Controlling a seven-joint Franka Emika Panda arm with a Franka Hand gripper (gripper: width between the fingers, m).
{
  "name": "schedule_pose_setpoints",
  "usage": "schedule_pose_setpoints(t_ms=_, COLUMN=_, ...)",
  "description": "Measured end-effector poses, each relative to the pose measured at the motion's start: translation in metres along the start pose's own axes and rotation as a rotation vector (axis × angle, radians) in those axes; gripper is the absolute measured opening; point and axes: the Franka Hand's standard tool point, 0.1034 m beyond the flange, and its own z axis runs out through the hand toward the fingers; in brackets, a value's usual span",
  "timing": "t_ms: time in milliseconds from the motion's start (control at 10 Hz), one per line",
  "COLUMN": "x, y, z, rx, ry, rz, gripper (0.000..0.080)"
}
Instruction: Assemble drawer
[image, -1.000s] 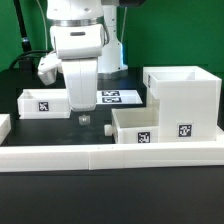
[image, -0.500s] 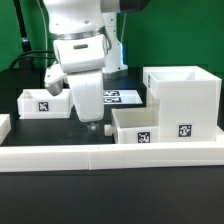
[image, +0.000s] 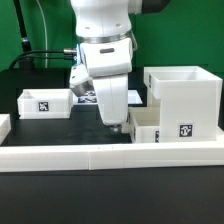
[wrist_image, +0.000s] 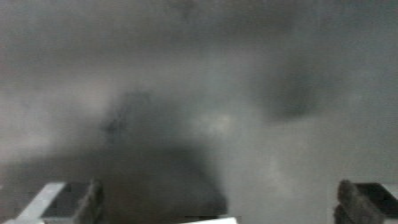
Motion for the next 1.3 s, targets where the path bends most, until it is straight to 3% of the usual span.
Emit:
schedule_pose_setpoints(t_ms=300, x=0.021, y=-0.001, z=0.001, rx=0.002, ry=0.011, rz=0.026, gripper=0.0649)
schedule_pose_setpoints(t_ms=500, x=0.024, y=0.001, z=-0.001, rx=0.0, ry=0.013, rz=0.033, gripper=0.0649)
schedule_pose_setpoints(t_ms=700, x=0.013, y=-0.001, z=-0.008, rx=-0.006, ry=0.005, rz=0.049, gripper=0.0649)
schedule_pose_setpoints(t_ms=1300, x=-0.03, y=-0.045, z=-0.039, rx=-0.029, ry=-0.02, rz=0.12, gripper=0.0649)
